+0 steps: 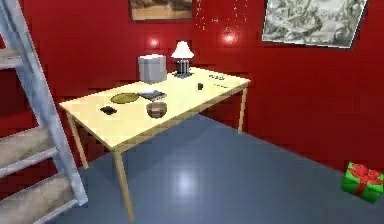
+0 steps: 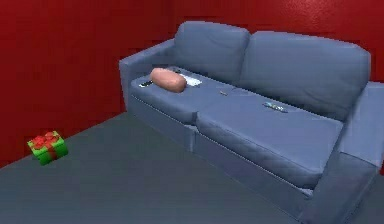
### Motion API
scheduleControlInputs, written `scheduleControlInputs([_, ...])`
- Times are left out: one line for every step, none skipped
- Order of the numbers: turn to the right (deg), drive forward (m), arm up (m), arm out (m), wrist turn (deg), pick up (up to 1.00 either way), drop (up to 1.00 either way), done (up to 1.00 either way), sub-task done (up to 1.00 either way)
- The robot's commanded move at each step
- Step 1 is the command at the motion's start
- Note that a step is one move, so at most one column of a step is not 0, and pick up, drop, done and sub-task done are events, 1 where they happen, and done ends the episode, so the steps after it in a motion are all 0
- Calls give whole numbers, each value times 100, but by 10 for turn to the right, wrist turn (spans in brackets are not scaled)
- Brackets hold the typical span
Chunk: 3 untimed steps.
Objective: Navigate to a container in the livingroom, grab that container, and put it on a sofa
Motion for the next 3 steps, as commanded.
scheduleControlInputs([0, 60, 0, 0, 0, 0, 0, 0, 0])
scheduleControlInputs([-450, 0, 0, 0, 0, 0, 0, 0, 0])
scheduleControlInputs([-450, 0, 0, 0, 0, 0, 0, 0, 0])
